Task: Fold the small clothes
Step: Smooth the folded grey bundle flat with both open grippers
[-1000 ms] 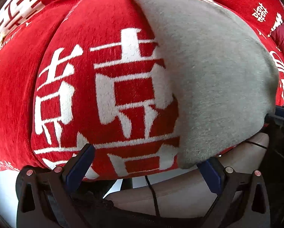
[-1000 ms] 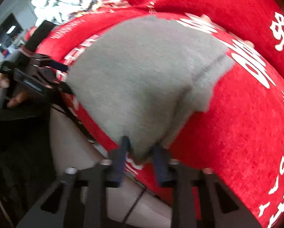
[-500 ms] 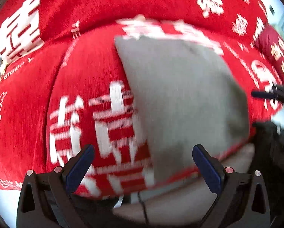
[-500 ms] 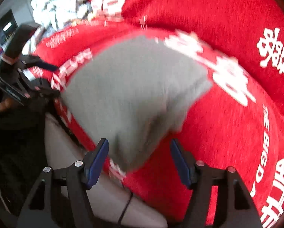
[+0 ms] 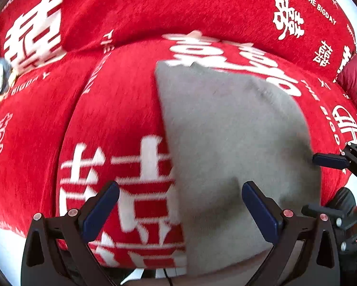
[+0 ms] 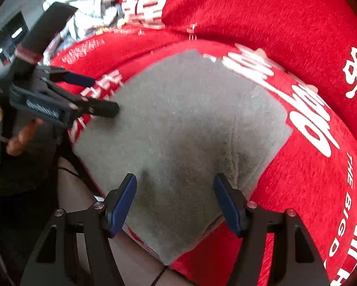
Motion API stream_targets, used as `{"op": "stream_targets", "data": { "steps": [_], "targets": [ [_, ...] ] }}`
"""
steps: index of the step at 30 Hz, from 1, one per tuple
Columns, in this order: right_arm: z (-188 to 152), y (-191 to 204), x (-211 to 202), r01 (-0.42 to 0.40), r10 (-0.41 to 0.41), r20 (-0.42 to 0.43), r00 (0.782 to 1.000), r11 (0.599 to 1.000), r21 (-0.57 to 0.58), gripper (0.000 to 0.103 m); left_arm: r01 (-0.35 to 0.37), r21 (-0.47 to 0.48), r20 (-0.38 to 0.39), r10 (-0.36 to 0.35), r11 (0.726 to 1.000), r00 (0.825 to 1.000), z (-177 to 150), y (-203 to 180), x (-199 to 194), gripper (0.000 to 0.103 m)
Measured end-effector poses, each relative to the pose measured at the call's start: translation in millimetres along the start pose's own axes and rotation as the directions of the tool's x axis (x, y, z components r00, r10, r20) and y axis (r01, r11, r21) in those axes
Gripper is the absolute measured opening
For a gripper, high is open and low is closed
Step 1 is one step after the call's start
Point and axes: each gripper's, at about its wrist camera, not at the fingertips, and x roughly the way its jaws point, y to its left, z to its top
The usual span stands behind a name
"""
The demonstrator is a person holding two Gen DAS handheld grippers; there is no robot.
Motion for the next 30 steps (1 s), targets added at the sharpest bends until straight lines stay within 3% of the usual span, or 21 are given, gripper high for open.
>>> {"op": "stream_targets", "data": {
  "steps": [2, 5, 8, 14, 20, 23, 30],
  "targets": [
    [9.9, -0.3, 2.1, 0.030, -0.030, 0.003, 1.000, 0.999, -0.019, 0.079, -0.016, 0.012, -0.004, 0.016, 1.000, 1.000, 9.6, -6.6, 10.0, 0.103],
    [21.9, -5.9, 18.7, 0.058, -0.059, -0.027, 0.998, 0.997, -0.045, 0.079, -0.076, 0.042, -0.045, 0.078, 0.996, 0.996, 18.1, -13.6, 32.5, 0.103],
    [20.9, -14.3, 39.1, 0.107, -0.113, -0.097, 0.989, 0.992, -0.059, 0.079, -0.055, 0.014, -0.060, 0.055, 0.998, 0.997, 18.7, -12.3, 34.7, 0.103],
    [32.6, -24.9, 17.6, 0.081, -0.081, -0.029, 0.996, 0.997, -0.013, 0.080, -0.073, 0.035, -0.023, 0.074, 0.997, 0.997, 25.1, -18.2, 24.6, 0.103],
    [62.0, -39.0, 37.9, 0.121, -0.120, -0.039, 0.992, 0.993, 0.013, 0.080, -0.097, 0.002, -0.001, 0.097, 0.995, 0.995, 50.4, -17.4, 33.3, 0.103],
    [73.0, -42.8, 53.7, 0.125, -0.123, -0.071, 0.990, 0.992, 0.033, 0.080, -0.104, -0.031, -0.026, 0.103, 0.994, 0.994, 61.3, -11.0, 45.8, 0.103],
    [57.4, -34.0, 58.2, 0.134, -0.133, -0.081, 0.988, 0.991, 0.004, 0.081, -0.080, -0.029, -0.044, 0.078, 0.996, 0.996, 51.3, -7.8, 48.5, 0.103]
  ]
}}
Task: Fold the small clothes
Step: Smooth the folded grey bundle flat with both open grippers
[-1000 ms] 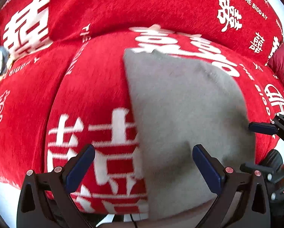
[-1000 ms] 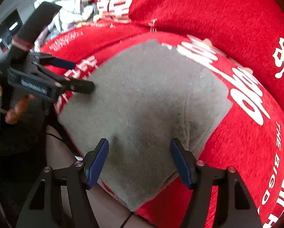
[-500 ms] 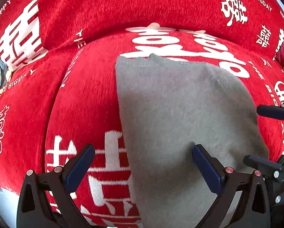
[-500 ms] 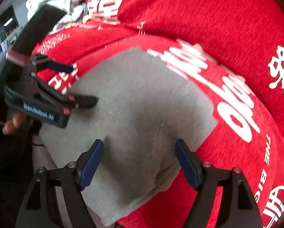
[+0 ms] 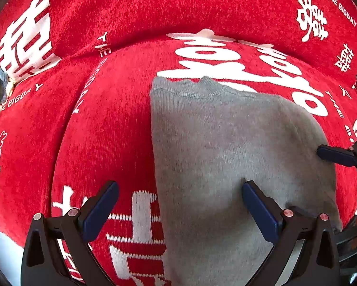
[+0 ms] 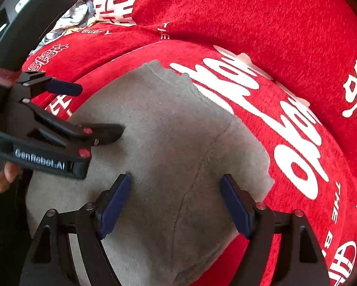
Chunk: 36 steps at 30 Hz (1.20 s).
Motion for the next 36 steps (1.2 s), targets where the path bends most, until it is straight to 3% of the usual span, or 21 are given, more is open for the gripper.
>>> {"op": "stream_targets", "data": {
  "steps": [6, 9, 13, 17, 21, 26, 32, 36],
  "targets": [
    [-32.9, 7.3, -15.4, 0.063, -0.063, -0.007, 0.998, 0.996, -0.070, 0.081, 0.023, 0.009, -0.005, -0.023, 1.000, 1.000, -16.4, 6.0, -8.5, 0.103],
    [-40.9, -1.2, -25.6, 0.046, -0.046, -0.018, 0.999, 0.999, -0.013, 0.081, 0.010, 0.022, 0.002, -0.010, 1.000, 1.000, -21.4, 7.2, -19.5, 0.103],
    [-40.1, 2.6, -44.3, 0.082, -0.082, 0.021, 0.996, 0.997, -0.013, 0.081, 0.012, 0.053, 0.044, -0.014, 0.998, 0.999, -28.5, 5.3, -41.5, 0.103],
    [-40.1, 6.0, -55.5, 0.081, -0.082, 0.031, 0.996, 0.996, 0.049, 0.081, 0.029, 0.027, 0.053, -0.031, 0.999, 0.998, -39.3, 3.9, -55.8, 0.103],
    [-48.5, 14.6, -61.9, 0.067, -0.069, 0.010, 0.998, 0.984, 0.163, 0.081, 0.010, 0.005, 0.036, -0.010, 1.000, 0.999, -53.0, -3.7, -56.6, 0.103],
    [-61.7, 36.9, -55.4, 0.101, -0.097, -0.036, 0.995, 0.984, 0.148, 0.081, -0.001, -0.003, 0.009, 0.001, 1.000, 1.000, -63.9, -10.8, -50.5, 0.103],
    [-68.1, 44.8, -49.5, 0.076, -0.069, -0.041, 0.997, 0.974, 0.212, 0.081, -0.043, -0.018, 0.019, 0.043, 0.999, 0.999, -70.8, -10.6, -53.8, 0.103],
    [-58.3, 51.1, -49.7, 0.182, -0.173, -0.061, 0.983, 0.962, 0.202, 0.081, -0.068, -0.035, 0.016, 0.069, 0.997, 0.997, -76.6, -9.9, -54.7, 0.103]
  ]
}}
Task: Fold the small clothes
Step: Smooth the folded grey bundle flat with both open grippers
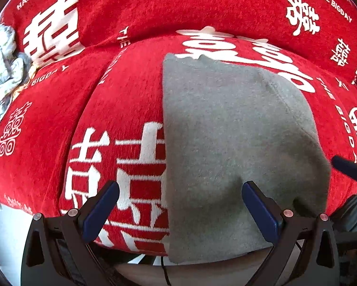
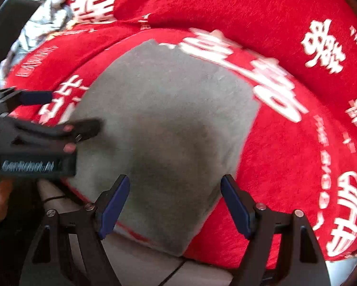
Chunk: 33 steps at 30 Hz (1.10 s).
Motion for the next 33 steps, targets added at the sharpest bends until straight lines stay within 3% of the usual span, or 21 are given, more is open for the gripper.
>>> {"op": "stream_targets", "data": {
  "steps": [8, 16, 33],
  "targets": [
    [-9.5, -12.8, 5.6, 0.012, -0.008, -0.036, 0.999, 0.995, 0.095, 0.081, -0.027, 0.020, 0.013, 0.027, 0.999, 1.000, -7.5, -5.6, -3.6, 0.103],
    [-9.9, -16.3, 11.2, -0.007, 0.012, -0.043, 0.999, 0.993, 0.115, 0.081, -0.057, -0.014, -0.007, 0.057, 0.998, 0.998, -15.1, -1.0, -2.1, 0.103],
    [-11.1, -25.9, 17.6, -0.032, 0.040, -0.050, 0.998, 0.988, 0.152, 0.081, -0.017, 0.000, -0.003, 0.017, 1.000, 1.000, -13.9, -4.2, 2.2, 0.103]
  ]
}}
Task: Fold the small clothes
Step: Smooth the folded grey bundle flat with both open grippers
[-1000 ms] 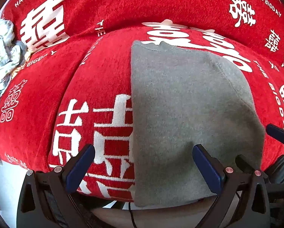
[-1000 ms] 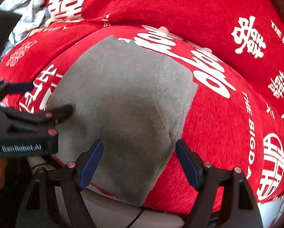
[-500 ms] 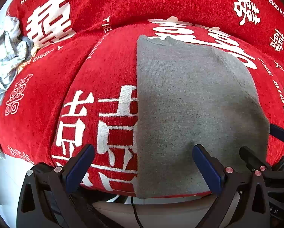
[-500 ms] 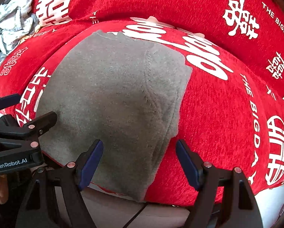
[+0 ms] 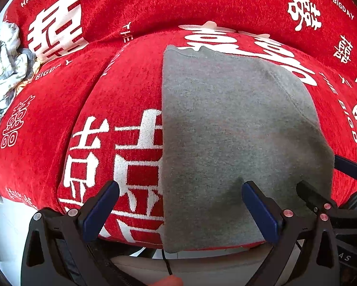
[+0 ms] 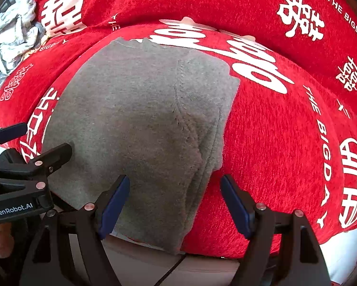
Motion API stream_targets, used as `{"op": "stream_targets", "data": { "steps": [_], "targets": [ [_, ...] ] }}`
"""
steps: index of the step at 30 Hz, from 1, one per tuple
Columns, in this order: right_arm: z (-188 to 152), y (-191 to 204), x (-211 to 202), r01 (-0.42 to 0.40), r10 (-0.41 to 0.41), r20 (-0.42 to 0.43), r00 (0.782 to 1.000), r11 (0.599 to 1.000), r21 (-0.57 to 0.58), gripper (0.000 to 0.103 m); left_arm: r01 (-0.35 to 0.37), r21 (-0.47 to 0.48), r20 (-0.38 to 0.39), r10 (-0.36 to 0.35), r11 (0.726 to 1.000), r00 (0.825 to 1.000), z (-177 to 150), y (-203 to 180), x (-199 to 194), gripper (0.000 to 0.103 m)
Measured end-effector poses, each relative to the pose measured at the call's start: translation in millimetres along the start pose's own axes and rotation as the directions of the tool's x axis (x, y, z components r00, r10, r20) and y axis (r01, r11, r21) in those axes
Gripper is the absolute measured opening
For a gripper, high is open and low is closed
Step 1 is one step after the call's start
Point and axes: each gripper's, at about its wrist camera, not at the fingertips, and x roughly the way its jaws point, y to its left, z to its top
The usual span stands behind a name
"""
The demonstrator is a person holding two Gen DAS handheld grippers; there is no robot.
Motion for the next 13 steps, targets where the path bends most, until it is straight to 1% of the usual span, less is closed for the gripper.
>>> {"op": "stream_targets", "data": {
  "steps": [13],
  "targets": [
    [-0.6, 1.1, 0.9, -0.001, 0.001, -0.003, 1.000, 1.000, -0.001, 0.081, 0.011, -0.004, -0.006, -0.011, 1.000, 1.000, 0.0, 2.3, 1.2, 0.103]
  ]
}}
